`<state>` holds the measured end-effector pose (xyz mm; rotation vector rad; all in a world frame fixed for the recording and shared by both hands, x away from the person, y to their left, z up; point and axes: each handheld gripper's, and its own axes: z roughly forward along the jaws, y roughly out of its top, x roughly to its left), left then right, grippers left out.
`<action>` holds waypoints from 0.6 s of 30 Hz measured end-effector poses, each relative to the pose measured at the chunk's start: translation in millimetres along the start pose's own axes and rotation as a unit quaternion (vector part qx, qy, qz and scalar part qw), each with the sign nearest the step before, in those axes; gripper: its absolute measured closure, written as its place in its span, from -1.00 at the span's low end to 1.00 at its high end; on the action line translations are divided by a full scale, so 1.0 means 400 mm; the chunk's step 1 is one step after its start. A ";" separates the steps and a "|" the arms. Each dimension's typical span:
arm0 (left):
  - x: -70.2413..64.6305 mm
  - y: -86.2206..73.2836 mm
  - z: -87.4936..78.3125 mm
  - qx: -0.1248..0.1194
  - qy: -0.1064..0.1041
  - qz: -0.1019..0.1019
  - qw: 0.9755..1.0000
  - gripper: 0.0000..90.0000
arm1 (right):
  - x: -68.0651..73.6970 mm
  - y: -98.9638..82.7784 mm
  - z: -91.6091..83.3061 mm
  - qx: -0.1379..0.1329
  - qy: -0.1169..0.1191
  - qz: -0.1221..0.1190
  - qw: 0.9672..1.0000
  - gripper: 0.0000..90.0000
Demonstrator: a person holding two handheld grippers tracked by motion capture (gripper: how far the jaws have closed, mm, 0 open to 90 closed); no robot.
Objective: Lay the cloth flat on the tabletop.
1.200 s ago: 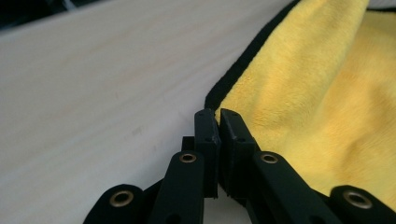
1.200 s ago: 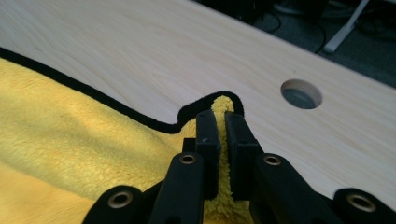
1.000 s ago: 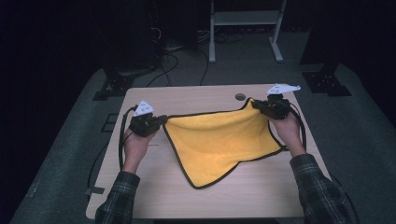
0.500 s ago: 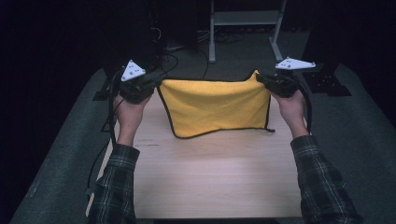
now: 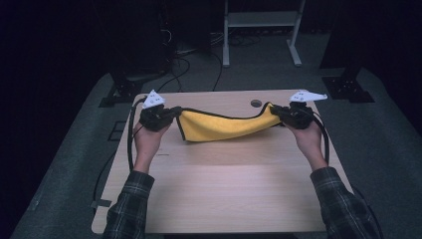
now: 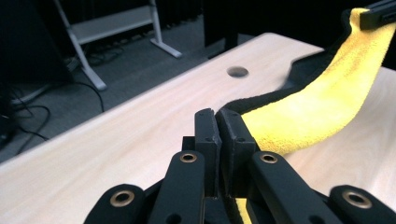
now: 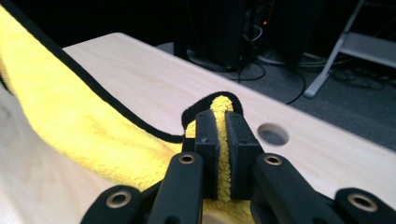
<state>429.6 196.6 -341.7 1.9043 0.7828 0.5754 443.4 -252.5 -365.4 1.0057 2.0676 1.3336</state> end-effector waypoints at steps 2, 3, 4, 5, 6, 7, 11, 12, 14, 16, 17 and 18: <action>-0.015 -0.023 0.004 0.008 -0.012 -0.004 1.000 0.92 | 0.015 -0.033 -0.014 0.004 0.008 0.005 1.000 0.86; -0.015 -0.023 0.004 0.008 -0.012 -0.004 1.000 0.92 | 0.015 -0.033 -0.014 0.004 0.008 0.005 1.000 0.86; -0.026 -0.041 0.005 0.012 -0.020 -0.004 1.000 0.92 | 0.025 -0.058 -0.025 0.008 0.012 0.004 1.000 0.86; -0.026 -0.041 0.005 0.012 -0.020 -0.004 1.000 0.92 | 0.025 -0.058 -0.025 0.008 0.012 0.004 1.000 0.86; -0.039 -0.061 0.007 0.017 -0.026 -0.004 0.999 0.92 | 0.035 -0.085 -0.038 0.012 0.017 0.007 1.000 0.86; -0.039 -0.061 0.007 0.017 -0.026 -0.004 0.999 0.92 | 0.035 -0.085 -0.038 0.012 0.017 0.007 1.000 0.86; -0.065 -0.104 0.008 0.025 -0.042 -0.007 0.999 0.92 | 0.054 -0.137 -0.068 0.023 0.028 0.013 0.999 0.86; -0.070 -0.112 0.010 0.033 -0.044 -0.004 0.998 0.92 | 0.059 -0.150 -0.074 0.026 0.029 0.011 0.999 0.86; -0.077 -0.123 0.006 0.038 -0.048 -0.002 0.998 0.92 | 0.076 -0.181 -0.092 0.040 0.037 0.007 0.999 0.86; -0.083 -0.132 -0.007 0.033 -0.060 -0.012 0.998 0.92 | 0.082 -0.189 -0.099 0.044 0.040 0.008 0.998 0.86; -0.086 -0.134 -0.012 0.031 -0.063 -0.013 0.997 0.92 | 0.091 -0.199 -0.108 0.045 0.041 0.004 0.998 0.86; -0.091 -0.138 -0.018 0.032 -0.068 -0.014 0.997 0.92 | 0.103 -0.213 -0.121 0.055 0.047 0.003 0.997 0.86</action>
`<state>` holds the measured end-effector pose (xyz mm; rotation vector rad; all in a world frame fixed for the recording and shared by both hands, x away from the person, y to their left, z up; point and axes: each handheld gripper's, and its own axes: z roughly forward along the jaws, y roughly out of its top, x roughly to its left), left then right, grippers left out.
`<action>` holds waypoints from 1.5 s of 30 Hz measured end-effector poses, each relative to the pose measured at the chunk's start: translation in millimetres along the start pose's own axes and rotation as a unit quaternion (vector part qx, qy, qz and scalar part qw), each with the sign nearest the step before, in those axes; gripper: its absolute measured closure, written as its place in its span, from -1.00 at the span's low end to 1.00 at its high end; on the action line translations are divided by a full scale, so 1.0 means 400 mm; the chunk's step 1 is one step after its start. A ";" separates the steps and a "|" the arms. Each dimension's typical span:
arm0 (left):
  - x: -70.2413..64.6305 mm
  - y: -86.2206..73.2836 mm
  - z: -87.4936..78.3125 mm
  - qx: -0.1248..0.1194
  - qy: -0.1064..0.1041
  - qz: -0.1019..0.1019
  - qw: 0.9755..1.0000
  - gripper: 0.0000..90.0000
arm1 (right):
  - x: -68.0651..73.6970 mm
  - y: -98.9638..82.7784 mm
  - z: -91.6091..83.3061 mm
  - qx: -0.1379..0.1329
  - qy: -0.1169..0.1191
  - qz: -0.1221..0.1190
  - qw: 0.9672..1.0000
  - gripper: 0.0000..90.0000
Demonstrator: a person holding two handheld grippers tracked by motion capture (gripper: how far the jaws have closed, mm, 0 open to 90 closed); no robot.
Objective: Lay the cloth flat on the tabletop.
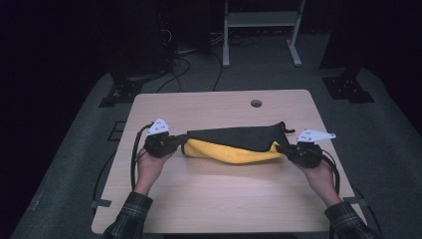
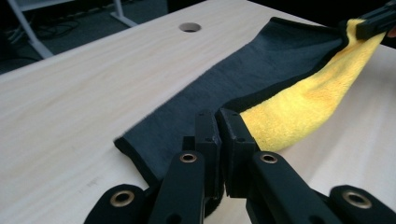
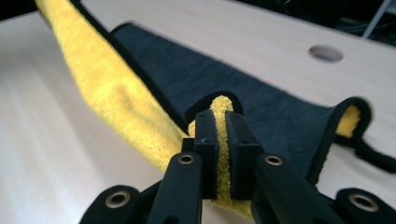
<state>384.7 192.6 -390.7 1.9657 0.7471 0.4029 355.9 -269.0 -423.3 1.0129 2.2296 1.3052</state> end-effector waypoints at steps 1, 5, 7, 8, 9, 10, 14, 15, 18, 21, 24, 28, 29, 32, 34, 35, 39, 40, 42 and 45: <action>-0.007 -0.005 -0.004 -0.001 -0.004 0.000 1.000 0.92 | 0.000 0.000 0.000 0.000 0.000 0.000 1.000 0.86; -0.032 -0.027 -0.017 0.008 -0.019 0.003 1.000 0.92 | 0.023 -0.040 -0.013 0.017 0.003 -0.004 1.000 0.86; -0.033 -0.021 -0.025 0.005 -0.018 0.005 1.000 0.92 | 0.025 -0.042 -0.021 0.014 0.000 -0.004 1.000 0.86; -0.030 -0.011 -0.028 -0.002 -0.016 0.005 1.000 0.92 | 0.018 -0.021 -0.029 -0.003 -0.007 0.000 1.000 0.87; -0.026 0.001 -0.033 -0.008 -0.012 0.005 1.000 0.92 | 0.018 -0.021 -0.029 -0.003 -0.007 0.000 1.000 0.87; -0.023 0.016 -0.040 -0.018 -0.008 0.005 1.000 0.92 | 0.013 -0.005 -0.033 -0.012 -0.009 -0.001 1.000 0.87; -0.014 0.089 -0.076 -0.048 0.008 0.023 0.999 0.92 | 0.007 0.070 -0.057 -0.049 -0.024 -0.014 0.998 0.87; -0.014 0.111 -0.089 -0.059 0.011 0.028 0.998 0.92 | 0.007 0.092 -0.067 -0.059 -0.027 -0.018 0.998 0.87; -0.019 0.179 -0.141 -0.094 0.025 0.046 0.994 0.92 | 0.013 0.165 -0.111 -0.092 -0.039 -0.037 0.994 0.87; -0.028 0.234 -0.193 -0.123 0.035 0.063 0.990 0.92 | 0.023 0.232 -0.160 -0.126 -0.047 -0.054 0.990 0.87; -0.042 0.269 -0.235 -0.144 0.042 0.075 0.986 0.92 | 0.037 0.278 -0.202 -0.153 -0.053 -0.065 0.985 0.87; -0.055 0.286 -0.267 -0.159 0.045 0.081 0.983 0.92 | 0.055 0.308 -0.235 -0.174 -0.055 -0.076 0.980 0.87; -0.054 0.284 -0.266 -0.157 0.045 0.080 0.983 0.92 | 0.057 0.310 -0.235 -0.173 -0.055 -0.077 0.980 0.87; -0.038 0.272 -0.246 -0.143 0.047 0.072 0.986 0.92 | 0.053 0.305 -0.216 -0.163 -0.056 -0.075 0.982 0.87; -0.016 0.266 -0.218 -0.130 0.050 0.064 0.988 0.92 | 0.041 0.299 -0.188 -0.151 -0.059 -0.074 0.984 0.87; -0.002 0.267 -0.202 -0.127 0.051 0.059 0.989 0.92 | 0.032 0.297 -0.170 -0.144 -0.061 -0.072 0.985 0.87; 0.028 0.301 -0.179 -0.135 0.063 0.055 0.987 0.92 | -0.003 0.323 -0.119 -0.141 -0.072 -0.067 0.985 0.87; 0.028 0.312 -0.182 -0.142 0.065 0.058 0.986 0.92 | -0.008 0.333 -0.117 -0.146 -0.073 -0.064 0.985 0.88; 0.020 0.326 -0.193 -0.150 0.068 0.066 0.984 0.92 | -0.009 0.350 -0.120 -0.158 -0.078 -0.069 0.982 0.88; 0.011 0.311 -0.191 -0.143 0.064 0.071 0.985 0.92 | -0.011 0.350 -0.122 -0.167 -0.075 -0.067 0.981 0.87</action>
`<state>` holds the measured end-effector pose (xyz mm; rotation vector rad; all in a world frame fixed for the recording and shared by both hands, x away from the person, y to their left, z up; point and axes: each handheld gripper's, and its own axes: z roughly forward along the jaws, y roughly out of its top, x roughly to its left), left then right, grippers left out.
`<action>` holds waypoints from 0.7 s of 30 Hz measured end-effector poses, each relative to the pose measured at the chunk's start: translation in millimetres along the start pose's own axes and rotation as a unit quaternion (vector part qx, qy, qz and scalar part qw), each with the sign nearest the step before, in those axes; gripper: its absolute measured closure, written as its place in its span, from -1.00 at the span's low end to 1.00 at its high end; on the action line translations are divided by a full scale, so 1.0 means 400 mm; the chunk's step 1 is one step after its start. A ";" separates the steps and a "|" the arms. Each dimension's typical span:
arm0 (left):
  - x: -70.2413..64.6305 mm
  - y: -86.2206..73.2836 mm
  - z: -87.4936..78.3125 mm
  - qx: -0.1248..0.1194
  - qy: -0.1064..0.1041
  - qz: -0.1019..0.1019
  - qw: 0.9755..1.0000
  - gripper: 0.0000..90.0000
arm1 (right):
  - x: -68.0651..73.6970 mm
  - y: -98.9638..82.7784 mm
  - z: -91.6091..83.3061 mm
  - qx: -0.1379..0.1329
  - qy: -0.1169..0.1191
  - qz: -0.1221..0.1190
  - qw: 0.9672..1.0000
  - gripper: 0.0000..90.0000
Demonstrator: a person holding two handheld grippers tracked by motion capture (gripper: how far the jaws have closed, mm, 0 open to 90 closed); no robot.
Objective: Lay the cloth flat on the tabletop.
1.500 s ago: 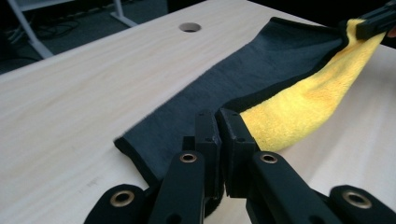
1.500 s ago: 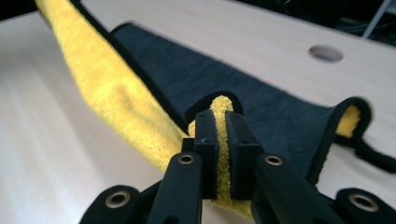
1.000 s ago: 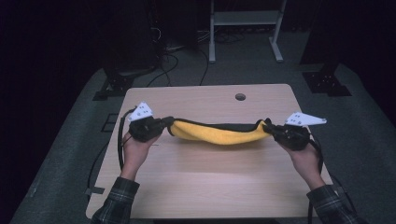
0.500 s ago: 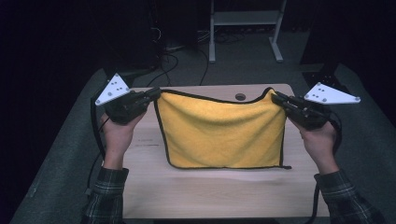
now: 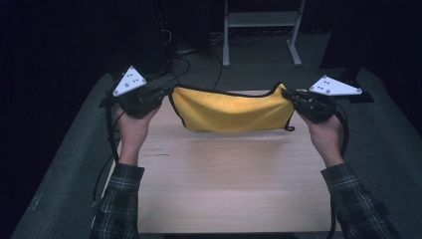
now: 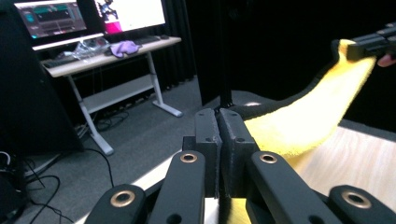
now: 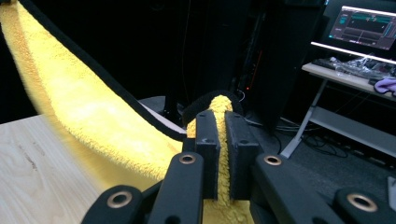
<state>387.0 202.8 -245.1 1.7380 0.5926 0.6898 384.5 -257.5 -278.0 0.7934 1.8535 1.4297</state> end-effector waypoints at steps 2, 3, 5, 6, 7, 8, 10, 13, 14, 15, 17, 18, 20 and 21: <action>-0.008 -0.037 0.009 0.018 -0.005 -0.003 1.000 0.92 | 0.001 -0.027 0.005 0.012 0.003 0.004 1.000 0.87; -0.011 -0.061 0.015 0.027 -0.010 -0.009 1.000 0.92 | 0.002 -0.073 0.014 0.028 0.007 0.014 0.999 0.87; -0.022 -0.117 0.029 0.047 -0.020 -0.021 0.998 0.92 | 0.004 -0.099 0.019 0.040 0.010 0.020 0.999 0.87; -0.029 -0.146 0.036 0.057 -0.025 -0.028 0.998 0.92 | 0.007 -0.127 0.023 0.050 0.013 0.024 0.998 0.87; -0.037 -0.178 0.041 0.070 -0.033 -0.035 0.996 0.92 | 0.011 -0.154 0.027 0.059 0.017 0.030 0.998 0.87; -0.043 -0.197 0.043 0.076 -0.036 -0.040 0.996 0.92 | 0.017 -0.184 0.030 0.074 0.023 0.035 0.996 0.87; -0.054 -0.237 0.046 0.091 -0.045 -0.047 0.994 0.92 | 0.027 -0.221 0.033 0.092 0.028 0.037 0.995 0.87; -0.068 -0.278 0.046 0.111 -0.057 -0.054 0.991 0.92 | 0.042 -0.262 0.030 0.111 0.038 0.043 0.992 0.87; -0.070 -0.282 0.044 0.115 -0.057 -0.052 0.990 0.92 | 0.048 -0.273 0.026 0.115 0.042 0.044 0.991 0.87; -0.075 -0.290 0.040 0.116 -0.062 -0.056 0.990 0.92 | 0.050 -0.279 0.023 0.117 0.045 0.045 0.991 0.87; -0.084 -0.301 0.034 0.119 -0.070 -0.061 0.989 0.92 | 0.065 -0.303 0.007 0.121 0.053 0.051 0.990 0.87; -0.090 -0.308 0.031 0.122 -0.074 -0.062 0.988 0.92 | 0.065 -0.303 0.007 0.121 0.053 0.051 0.990 0.87; -0.102 -0.323 0.023 0.126 -0.084 -0.070 0.986 0.92 | 0.075 -0.316 -0.003 0.130 0.060 0.053 0.988 0.87; -0.107 -0.330 0.018 0.128 -0.090 -0.075 0.985 0.92 | 0.079 -0.322 -0.009 0.133 0.064 0.056 0.987 0.87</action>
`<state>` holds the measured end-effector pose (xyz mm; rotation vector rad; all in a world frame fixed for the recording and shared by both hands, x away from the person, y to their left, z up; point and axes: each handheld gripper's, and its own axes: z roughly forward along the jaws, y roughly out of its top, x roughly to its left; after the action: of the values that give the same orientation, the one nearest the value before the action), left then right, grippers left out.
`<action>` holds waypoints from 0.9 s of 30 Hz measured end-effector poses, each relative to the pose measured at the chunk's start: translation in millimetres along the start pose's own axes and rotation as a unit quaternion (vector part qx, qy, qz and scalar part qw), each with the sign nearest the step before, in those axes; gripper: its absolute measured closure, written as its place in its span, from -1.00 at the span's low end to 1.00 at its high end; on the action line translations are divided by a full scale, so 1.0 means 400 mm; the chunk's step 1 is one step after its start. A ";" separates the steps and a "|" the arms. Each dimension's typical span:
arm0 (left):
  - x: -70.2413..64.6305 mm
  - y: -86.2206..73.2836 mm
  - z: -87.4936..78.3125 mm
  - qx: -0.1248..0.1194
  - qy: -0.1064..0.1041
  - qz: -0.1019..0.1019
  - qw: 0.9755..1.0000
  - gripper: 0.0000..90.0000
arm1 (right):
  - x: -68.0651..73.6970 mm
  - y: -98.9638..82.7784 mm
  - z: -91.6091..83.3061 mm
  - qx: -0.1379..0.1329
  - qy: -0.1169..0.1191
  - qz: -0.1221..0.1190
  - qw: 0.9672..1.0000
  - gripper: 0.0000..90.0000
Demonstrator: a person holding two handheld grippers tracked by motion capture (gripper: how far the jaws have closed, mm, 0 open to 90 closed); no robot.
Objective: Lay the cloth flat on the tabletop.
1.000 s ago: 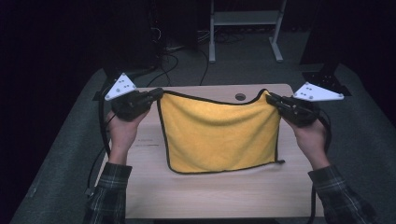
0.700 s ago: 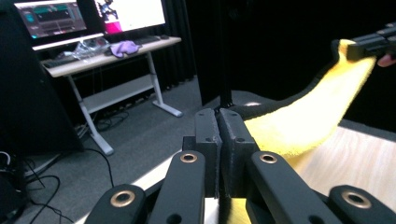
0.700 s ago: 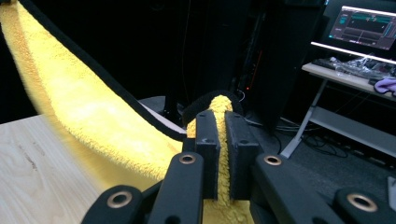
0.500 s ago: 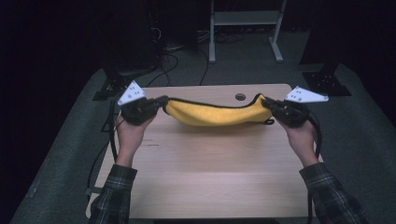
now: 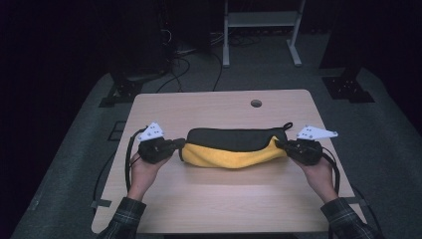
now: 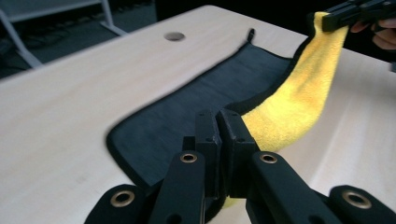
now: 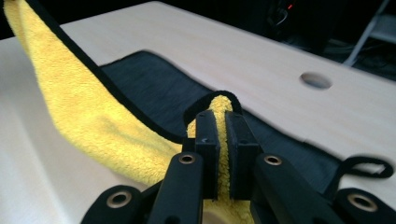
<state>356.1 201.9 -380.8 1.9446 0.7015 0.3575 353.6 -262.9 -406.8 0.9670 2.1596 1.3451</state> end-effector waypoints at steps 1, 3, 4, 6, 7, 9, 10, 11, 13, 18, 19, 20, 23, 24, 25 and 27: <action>-0.004 -0.009 -0.003 0.002 -0.006 -0.005 1.000 0.92 | 0.005 -0.008 -0.005 0.001 0.002 0.001 1.000 0.87; -0.014 -0.027 -0.007 0.006 -0.015 -0.011 1.000 0.92 | 0.015 -0.023 -0.015 0.009 0.008 0.002 1.000 0.87; -0.019 -0.036 -0.008 0.009 -0.018 -0.012 1.000 0.92 | 0.024 -0.041 -0.023 0.014 0.011 0.003 1.000 0.87; -0.029 -0.054 -0.010 0.018 -0.025 -0.015 0.999 0.92 | 0.028 -0.050 -0.026 0.020 0.013 0.004 1.000 0.87; -0.035 -0.064 -0.009 0.022 -0.029 -0.019 0.999 0.92 | 0.031 -0.060 -0.028 0.025 0.015 0.006 1.000 0.86; -0.042 -0.084 -0.009 0.034 -0.031 -0.021 0.999 0.92 | 0.039 -0.079 -0.034 0.036 0.018 0.006 0.999 0.86; -0.045 -0.093 -0.010 0.039 -0.034 -0.024 0.998 0.92 | 0.044 -0.086 -0.037 0.042 0.019 0.004 0.999 0.85; -0.047 -0.102 -0.010 0.042 -0.037 -0.026 0.998 0.92 | 0.048 -0.093 -0.040 0.045 0.019 0.001 0.999 0.85; -0.053 -0.118 -0.011 0.051 -0.040 -0.028 0.997 0.92 | 0.054 -0.107 -0.046 0.053 0.023 0.004 0.998 0.84; -0.077 -0.154 -0.009 0.080 -0.050 -0.029 0.995 0.92 | 0.066 -0.140 -0.057 0.075 0.032 0.010 0.997 0.80; -0.082 -0.161 -0.010 0.086 -0.051 -0.028 0.995 0.92 | 0.066 -0.140 -0.057 0.075 0.032 0.010 0.997 0.80; -0.086 -0.166 -0.012 0.090 -0.054 -0.028 0.994 0.92 | 0.066 -0.145 -0.059 0.078 0.032 0.011 0.996 0.79; -0.098 -0.183 -0.020 0.099 -0.060 -0.031 0.993 0.92 | 0.063 -0.158 -0.070 0.085 0.032 0.016 0.996 0.76; -0.102 -0.188 -0.023 0.103 -0.063 -0.032 0.992 0.91 | 0.062 -0.162 -0.074 0.086 0.032 0.019 0.996 0.75; -0.105 -0.193 -0.024 0.105 -0.065 -0.033 0.992 0.91 | 0.061 -0.166 -0.078 0.087 0.034 0.023 0.995 0.73; -0.111 -0.197 -0.032 0.101 -0.060 -0.031 0.993 0.79 | 0.062 -0.170 -0.088 0.086 0.037 0.026 0.995 0.63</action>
<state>289.3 210.3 -442.6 2.1097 0.7412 0.1335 290.6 -285.9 -451.7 1.0592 2.3525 1.2534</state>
